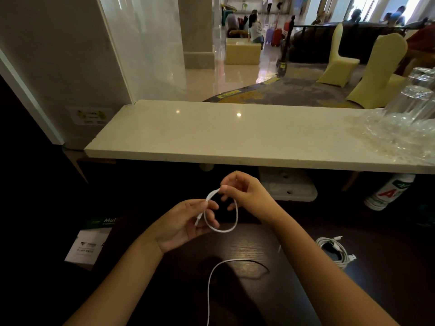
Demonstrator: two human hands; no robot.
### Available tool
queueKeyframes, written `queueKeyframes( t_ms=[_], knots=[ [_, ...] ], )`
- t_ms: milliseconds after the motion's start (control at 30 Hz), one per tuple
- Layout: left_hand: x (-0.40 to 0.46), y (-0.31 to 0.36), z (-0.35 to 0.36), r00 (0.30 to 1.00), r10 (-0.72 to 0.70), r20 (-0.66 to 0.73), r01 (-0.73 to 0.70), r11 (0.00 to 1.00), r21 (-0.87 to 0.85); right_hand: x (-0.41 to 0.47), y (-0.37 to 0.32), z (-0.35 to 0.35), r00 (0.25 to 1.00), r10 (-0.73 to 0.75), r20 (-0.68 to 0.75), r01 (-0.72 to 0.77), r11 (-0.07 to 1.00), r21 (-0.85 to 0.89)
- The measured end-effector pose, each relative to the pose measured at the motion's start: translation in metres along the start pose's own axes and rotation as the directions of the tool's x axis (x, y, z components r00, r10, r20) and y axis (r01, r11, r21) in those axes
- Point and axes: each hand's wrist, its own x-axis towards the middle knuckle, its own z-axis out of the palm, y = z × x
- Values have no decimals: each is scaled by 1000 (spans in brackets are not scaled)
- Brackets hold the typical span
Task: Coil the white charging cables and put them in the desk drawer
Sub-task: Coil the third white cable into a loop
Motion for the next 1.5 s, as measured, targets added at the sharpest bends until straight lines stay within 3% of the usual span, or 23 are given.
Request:
queueKeyframes(
  t_ms=[167, 267, 367, 433, 500, 533, 600, 667, 767, 867, 967, 1067, 1200, 1300, 1500],
  knots=[
    [-4, 11, -13, 986, 100, -136, -135, 952, -276, -10, 29, -11, 989, 124, 77, -119, 990, -71],
    [0, 18, -20, 970, 187, -155, -234, 889, -395, -20, 54, -2, 990, 132, -50, -140, 958, -250],
    [3, 22, -21, 950, 246, -192, -303, 873, -383, -29, 71, 14, 974, 174, -148, -216, 912, -348],
    [3, 23, -21, 930, 283, -236, -348, 884, -312, -34, 78, 21, 973, 197, -117, -228, 790, -569],
    [4, 20, -20, 910, 330, -251, -369, 921, -129, -37, 69, 27, 967, 251, 38, -115, 568, -815],
    [4, 16, -19, 905, 348, -246, -359, 934, 1, -36, 57, 31, 954, 273, 124, -29, 495, -868],
    [5, 8, -17, 904, 358, -234, -304, 922, 239, -33, 28, 38, 931, 254, 261, 121, 461, -879],
    [6, 0, -16, 911, 351, -218, -250, 889, 385, -28, 0, 40, 934, 115, 337, 248, 470, -847],
    [2, -4, -13, 935, 303, -181, -158, 818, 553, -23, -24, 32, 934, -118, 339, 346, 544, -764],
    [-6, -6, -7, 974, 176, -146, -72, 843, 534, -15, -31, 18, 935, -229, 272, 355, 560, -748],
    [-12, -9, -4, 992, 86, -96, -58, 963, 264, -6, -32, 10, 969, -194, 153, 246, 702, -668],
    [-13, -9, -3, 997, 62, -42, -62, 998, -15, -1, -26, 7, 987, -133, 86, 159, 841, -517],
    [-14, -10, -8, 995, 72, 68, -63, 990, -127, 0, -17, 9, 992, -33, 122, 63, 966, -252],
    [-12, -10, -9, 992, 89, 86, -78, 988, -131, 0, -15, 12, 989, 32, 148, -24, 998, -54],
    [1, -7, -10, 992, 124, -13, -121, 927, -354, 7, -3, 20, 987, 132, 91, -146, 973, 177]
  ],
)
